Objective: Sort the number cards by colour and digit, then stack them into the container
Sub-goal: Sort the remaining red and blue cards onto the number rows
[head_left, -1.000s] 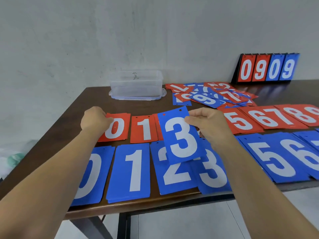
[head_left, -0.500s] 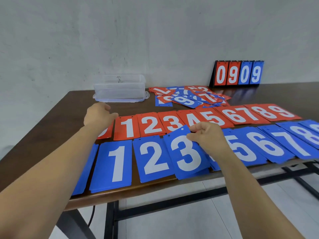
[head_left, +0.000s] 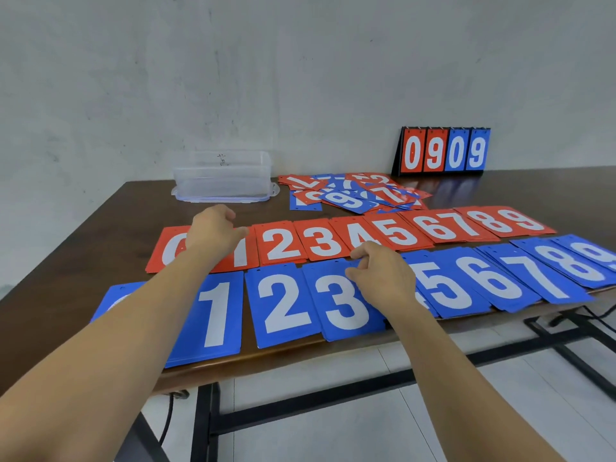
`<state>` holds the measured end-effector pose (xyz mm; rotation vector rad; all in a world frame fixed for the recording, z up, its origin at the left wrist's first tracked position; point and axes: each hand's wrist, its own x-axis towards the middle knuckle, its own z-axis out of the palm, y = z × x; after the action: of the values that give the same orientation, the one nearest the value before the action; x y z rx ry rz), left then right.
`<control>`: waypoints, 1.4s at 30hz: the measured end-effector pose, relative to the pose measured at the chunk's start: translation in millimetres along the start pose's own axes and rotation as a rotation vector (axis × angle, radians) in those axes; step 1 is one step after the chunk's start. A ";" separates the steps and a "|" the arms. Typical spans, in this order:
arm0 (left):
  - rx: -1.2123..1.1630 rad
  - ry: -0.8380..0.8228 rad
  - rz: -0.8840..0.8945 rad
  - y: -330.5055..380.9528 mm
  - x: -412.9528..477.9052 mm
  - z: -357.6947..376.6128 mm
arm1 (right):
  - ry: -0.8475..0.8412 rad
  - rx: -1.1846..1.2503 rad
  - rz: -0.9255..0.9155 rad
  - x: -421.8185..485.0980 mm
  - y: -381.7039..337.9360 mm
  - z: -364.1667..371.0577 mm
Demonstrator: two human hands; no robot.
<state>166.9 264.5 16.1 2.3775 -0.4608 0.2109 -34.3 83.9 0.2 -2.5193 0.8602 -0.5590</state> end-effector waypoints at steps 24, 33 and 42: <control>-0.018 -0.058 0.050 122.5 80.3 114.5 | -0.089 -0.033 0.037 208.0 99.8 -55.8; -0.002 -0.100 0.002 158.4 113.2 178.8 | -0.115 -0.072 0.097 313.4 147.9 -34.7; 0.193 -0.289 -0.124 168.0 146.3 204.7 | -0.219 -0.149 0.034 350.2 153.1 -0.3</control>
<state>243.0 -28.1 5.9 2.6291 -0.4401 -0.1545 147.6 -252.2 5.6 -2.6320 0.8882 -0.2086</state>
